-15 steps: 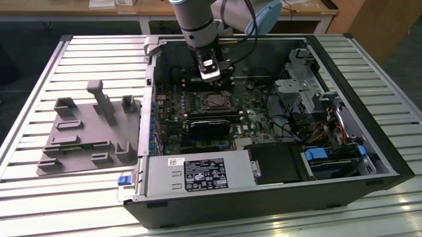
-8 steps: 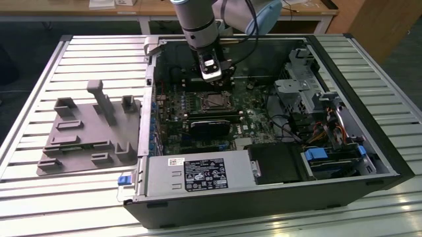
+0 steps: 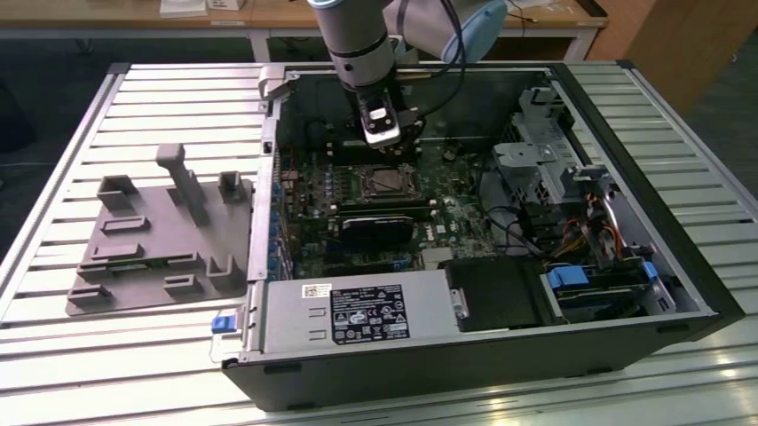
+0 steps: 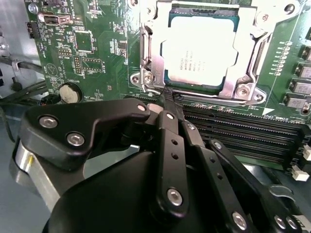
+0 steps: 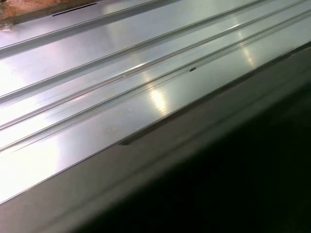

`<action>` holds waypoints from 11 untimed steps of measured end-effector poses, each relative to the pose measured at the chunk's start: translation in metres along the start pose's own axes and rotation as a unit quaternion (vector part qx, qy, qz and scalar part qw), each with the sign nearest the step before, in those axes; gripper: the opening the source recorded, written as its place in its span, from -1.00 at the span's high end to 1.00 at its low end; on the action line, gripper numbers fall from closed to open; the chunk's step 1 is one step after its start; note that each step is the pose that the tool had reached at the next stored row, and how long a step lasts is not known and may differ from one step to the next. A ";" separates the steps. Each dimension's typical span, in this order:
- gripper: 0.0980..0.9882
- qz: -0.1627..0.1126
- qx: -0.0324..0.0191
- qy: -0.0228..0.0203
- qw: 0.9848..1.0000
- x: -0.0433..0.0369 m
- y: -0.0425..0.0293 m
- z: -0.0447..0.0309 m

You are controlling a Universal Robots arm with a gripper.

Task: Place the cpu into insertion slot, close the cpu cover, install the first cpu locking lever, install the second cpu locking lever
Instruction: 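Install the first cpu locking lever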

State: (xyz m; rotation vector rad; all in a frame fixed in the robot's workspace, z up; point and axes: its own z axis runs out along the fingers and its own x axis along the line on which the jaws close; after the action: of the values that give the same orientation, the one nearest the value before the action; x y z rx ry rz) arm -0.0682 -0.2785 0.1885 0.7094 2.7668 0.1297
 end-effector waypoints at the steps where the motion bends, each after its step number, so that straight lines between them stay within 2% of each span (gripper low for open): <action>1: 0.98 0.000 0.000 0.000 1.000 -0.0001 -0.0002 0.0000; 11: 0.98 0.001 -0.002 0.001 1.000 -0.0011 -0.0020 -0.0002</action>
State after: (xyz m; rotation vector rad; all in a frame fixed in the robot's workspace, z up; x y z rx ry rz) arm -0.0683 -0.2807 0.1886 0.7106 2.7675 0.1352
